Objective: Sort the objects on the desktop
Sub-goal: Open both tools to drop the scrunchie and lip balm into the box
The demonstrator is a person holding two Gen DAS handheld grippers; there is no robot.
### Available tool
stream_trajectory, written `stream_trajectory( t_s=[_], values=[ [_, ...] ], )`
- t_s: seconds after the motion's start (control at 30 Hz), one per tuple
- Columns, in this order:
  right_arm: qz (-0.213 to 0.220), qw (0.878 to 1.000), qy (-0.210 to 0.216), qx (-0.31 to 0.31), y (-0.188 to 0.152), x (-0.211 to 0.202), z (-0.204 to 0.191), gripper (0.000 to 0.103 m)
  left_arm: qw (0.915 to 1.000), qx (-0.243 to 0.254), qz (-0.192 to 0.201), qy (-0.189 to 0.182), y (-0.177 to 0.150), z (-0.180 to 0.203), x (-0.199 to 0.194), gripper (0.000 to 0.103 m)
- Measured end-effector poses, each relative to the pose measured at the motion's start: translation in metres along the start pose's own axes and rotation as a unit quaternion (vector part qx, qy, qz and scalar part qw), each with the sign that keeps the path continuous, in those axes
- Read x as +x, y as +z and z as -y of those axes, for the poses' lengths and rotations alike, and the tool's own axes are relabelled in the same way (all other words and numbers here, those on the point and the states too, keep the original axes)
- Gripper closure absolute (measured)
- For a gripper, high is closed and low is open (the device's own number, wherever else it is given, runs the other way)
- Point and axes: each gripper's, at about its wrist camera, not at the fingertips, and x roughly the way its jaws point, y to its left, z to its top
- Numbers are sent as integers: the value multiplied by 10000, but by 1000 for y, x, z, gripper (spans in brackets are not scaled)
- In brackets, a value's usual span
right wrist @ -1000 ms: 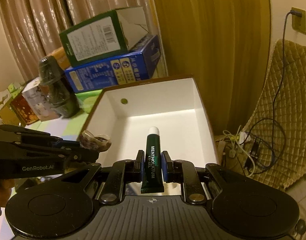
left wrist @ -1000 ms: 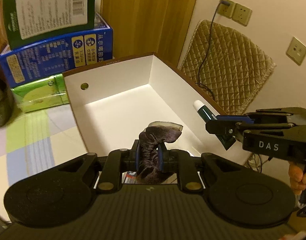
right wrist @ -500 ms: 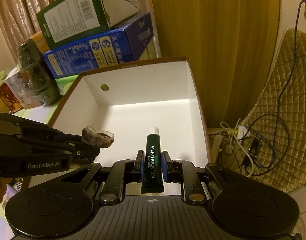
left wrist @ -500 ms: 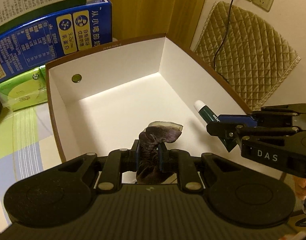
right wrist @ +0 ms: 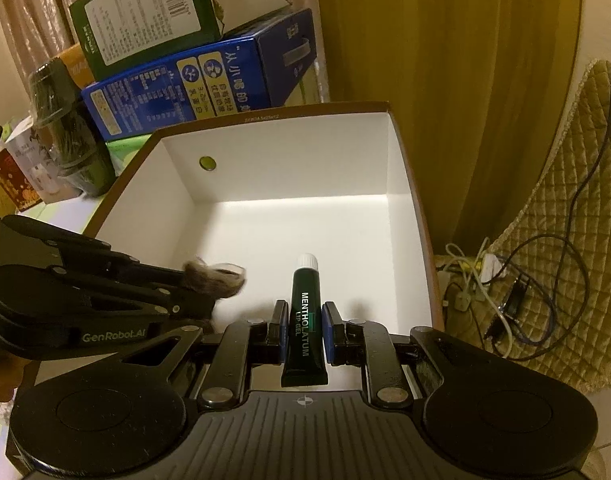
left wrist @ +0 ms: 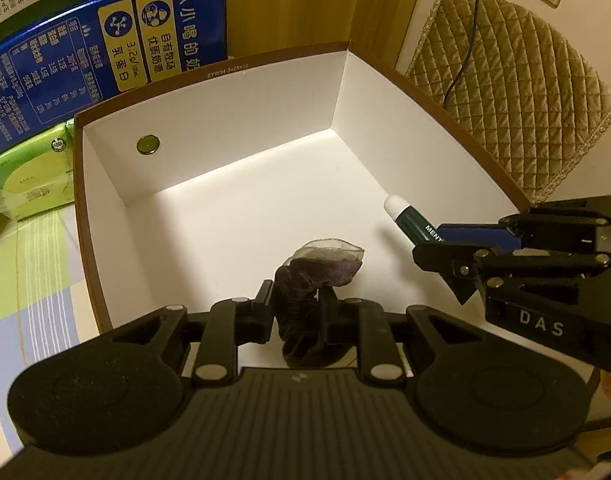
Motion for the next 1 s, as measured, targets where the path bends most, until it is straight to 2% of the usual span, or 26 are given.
stream_trajectory(
  t_s=[0.17, 0.53, 0.63, 0.8, 0.83, 0.9, 0.93, 0.97, 1.0],
  values=[
    [1, 10000, 5, -7, 0, 2, 0, 89, 10000, 45, 10, -25, 1, 1, 2, 80],
    [9, 10000, -29, -77, 1, 5, -1, 89, 10000, 70, 17, -34, 2, 1, 0, 77],
    [143, 9998, -84, -115, 1, 4, -2, 89, 10000, 80, 34, -40, 2, 1, -2, 75],
    [153, 9999, 27, -55, 3, -2, 1, 87, 9999, 70, 79, -94, 2, 0, -8, 73],
    [167, 9998, 45, -50, 3, -5, 1, 85, 9999, 66, 96, -105, 1, 1, -11, 72],
    [222, 9997, 45, -27, 2, -11, 1, 73, 9998, 62, 131, -139, 0, 1, -16, 68],
    [255, 9997, 55, 0, 1, -14, 1, 61, 9997, 64, 157, -152, -1, 2, -19, 67],
    [305, 9995, 71, 32, 0, -18, 1, 52, 9997, 69, 178, -174, -1, 2, -22, 67],
    [346, 9994, 82, 44, -1, -22, 1, 51, 9996, 69, 203, -192, -2, 3, -25, 66]
  ],
)
